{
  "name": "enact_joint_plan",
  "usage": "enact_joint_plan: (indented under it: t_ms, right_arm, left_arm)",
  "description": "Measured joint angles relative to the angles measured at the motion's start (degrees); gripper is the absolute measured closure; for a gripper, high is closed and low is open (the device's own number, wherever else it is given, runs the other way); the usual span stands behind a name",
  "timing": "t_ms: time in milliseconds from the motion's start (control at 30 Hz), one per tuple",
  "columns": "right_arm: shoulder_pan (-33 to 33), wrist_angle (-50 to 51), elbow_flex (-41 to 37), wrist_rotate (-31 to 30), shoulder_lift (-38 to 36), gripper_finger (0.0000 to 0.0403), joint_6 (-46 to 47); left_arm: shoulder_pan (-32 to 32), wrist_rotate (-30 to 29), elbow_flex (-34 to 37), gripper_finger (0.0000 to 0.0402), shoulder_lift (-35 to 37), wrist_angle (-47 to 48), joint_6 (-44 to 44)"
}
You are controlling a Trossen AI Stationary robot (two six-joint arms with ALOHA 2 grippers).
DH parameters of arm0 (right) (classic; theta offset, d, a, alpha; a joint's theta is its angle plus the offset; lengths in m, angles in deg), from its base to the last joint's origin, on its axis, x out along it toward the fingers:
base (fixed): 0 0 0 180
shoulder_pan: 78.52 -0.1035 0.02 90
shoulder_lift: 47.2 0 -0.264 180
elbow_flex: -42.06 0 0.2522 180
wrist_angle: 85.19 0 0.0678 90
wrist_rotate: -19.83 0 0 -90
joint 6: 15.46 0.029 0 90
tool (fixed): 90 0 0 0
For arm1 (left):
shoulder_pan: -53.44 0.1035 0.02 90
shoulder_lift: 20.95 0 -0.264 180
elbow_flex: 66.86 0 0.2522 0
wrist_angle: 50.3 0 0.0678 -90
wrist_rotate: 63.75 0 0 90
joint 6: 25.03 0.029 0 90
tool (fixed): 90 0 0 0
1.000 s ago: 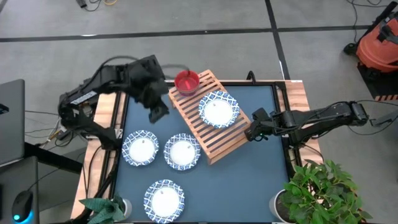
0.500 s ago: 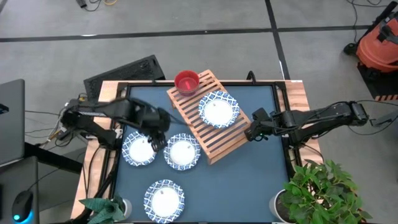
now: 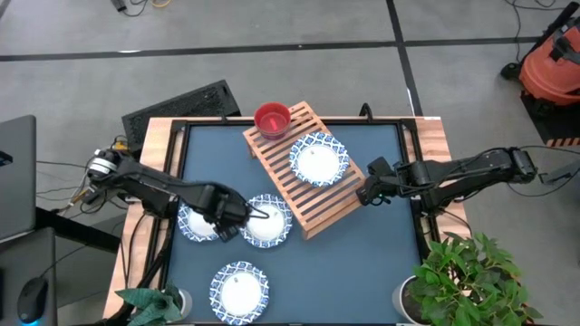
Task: Place and stack bowls onto a shelf
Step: Stack the white bowl on top of the white bowl on the shelf
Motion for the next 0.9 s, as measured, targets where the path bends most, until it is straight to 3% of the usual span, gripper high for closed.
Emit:
enact_joint_plan:
  t_ms: [167,567,700,800,900]
  right_arm:
    - [0.0,0.0,0.0,0.03,0.0,0.0367,0.0]
    - [0.0,0.02,0.0,0.17,0.0,0.0367,-0.02]
    - [0.0,0.02,0.0,0.2,0.0,0.0367,-0.04]
    - [0.0,0.02,0.0,0.17,0.0,0.0367,-0.04]
    - [0.0,0.02,0.0,0.17,0.0,0.0367,-0.04]
  left_arm:
    - [-1.96,1.25,6.85,0.0186,0.0,-7.96,-4.81]
    - [-4.83,4.55,14.16,0.0186,0.02,-21.14,-11.89]
    - [-4.97,4.26,16.33,0.0188,0.02,-21.39,-14.74]
    - [-4.95,4.92,17.06,0.0207,0.02,-21.4,-14.94]
    - [-4.95,5.49,17.09,0.0254,0.02,-21.59,-14.85]
